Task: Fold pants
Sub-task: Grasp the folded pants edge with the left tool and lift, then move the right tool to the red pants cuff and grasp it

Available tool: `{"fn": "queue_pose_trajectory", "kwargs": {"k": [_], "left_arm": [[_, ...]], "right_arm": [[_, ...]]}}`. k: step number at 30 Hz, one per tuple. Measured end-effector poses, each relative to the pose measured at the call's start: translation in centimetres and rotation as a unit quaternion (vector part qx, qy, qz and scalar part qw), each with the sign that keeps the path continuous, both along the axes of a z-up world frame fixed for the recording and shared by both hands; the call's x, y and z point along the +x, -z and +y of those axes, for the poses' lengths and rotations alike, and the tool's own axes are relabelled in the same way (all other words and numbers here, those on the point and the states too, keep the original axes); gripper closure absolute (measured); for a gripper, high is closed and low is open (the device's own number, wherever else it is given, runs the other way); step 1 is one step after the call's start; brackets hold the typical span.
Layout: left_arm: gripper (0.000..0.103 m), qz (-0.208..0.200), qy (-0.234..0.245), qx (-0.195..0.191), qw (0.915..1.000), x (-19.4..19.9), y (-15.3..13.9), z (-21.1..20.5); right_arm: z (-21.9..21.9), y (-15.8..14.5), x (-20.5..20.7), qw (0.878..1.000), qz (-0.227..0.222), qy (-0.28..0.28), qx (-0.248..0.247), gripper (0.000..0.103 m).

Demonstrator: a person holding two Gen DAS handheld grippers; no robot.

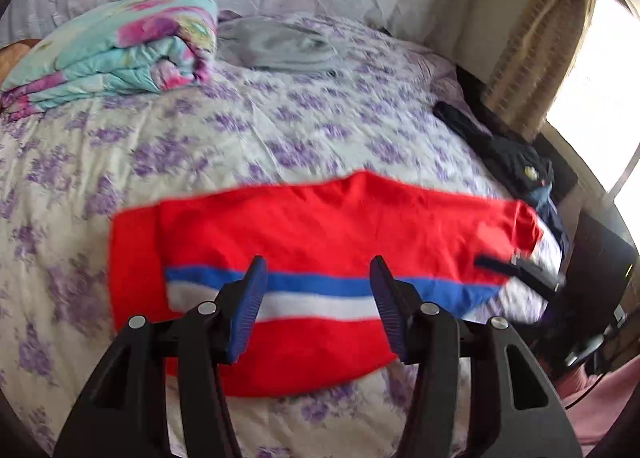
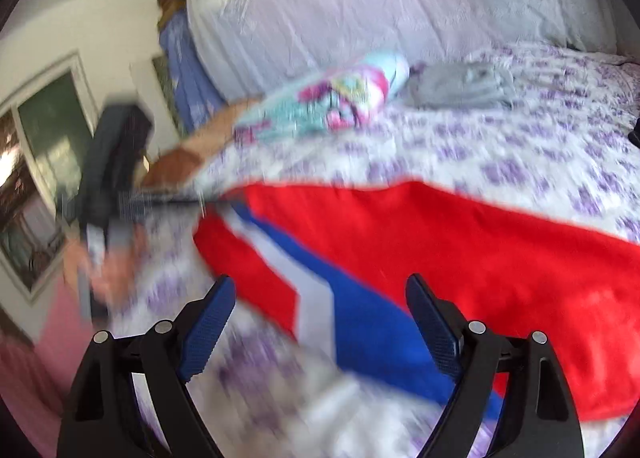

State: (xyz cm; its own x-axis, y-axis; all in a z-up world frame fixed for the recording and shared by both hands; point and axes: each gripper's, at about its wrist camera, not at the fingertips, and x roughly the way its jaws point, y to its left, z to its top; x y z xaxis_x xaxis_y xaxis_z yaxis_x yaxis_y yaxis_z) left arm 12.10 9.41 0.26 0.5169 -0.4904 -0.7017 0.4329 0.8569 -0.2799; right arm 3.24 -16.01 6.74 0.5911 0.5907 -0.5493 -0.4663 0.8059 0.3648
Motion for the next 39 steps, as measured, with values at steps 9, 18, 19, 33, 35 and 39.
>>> {"fn": "queue_pose_trajectory", "kwargs": {"k": [9,18,19,33,35,39], "left_arm": [[0.076,0.003,-0.022,0.04,0.999,0.7,3.5,2.0],[0.058,-0.008,-0.044,0.063,0.997,0.7,1.4,1.4],[0.04,-0.04,-0.042,0.071,0.9958,0.0,0.2,0.0],[0.028,0.024,0.047,0.126,0.9906,1.6,5.7,-13.7],[0.027,0.022,0.046,0.132,0.9899,1.5,5.8,-13.8],[0.026,0.02,0.047,0.132,0.9899,1.5,5.9,-13.9]], "right_arm": [[2.3,4.5,2.3,0.982,0.062,0.059,-0.17,0.028],[-8.3,1.9,0.9,0.968,0.059,0.163,-0.18,0.027],[-8.3,1.4,1.3,0.974,0.048,0.156,-0.158,0.027],[-10.4,4.7,8.6,0.957,0.077,0.168,-0.222,0.027],[-13.8,4.9,8.1,0.942,0.074,0.207,-0.255,0.027],[-20.8,5.4,6.7,0.916,0.091,0.274,-0.279,0.022]]}}
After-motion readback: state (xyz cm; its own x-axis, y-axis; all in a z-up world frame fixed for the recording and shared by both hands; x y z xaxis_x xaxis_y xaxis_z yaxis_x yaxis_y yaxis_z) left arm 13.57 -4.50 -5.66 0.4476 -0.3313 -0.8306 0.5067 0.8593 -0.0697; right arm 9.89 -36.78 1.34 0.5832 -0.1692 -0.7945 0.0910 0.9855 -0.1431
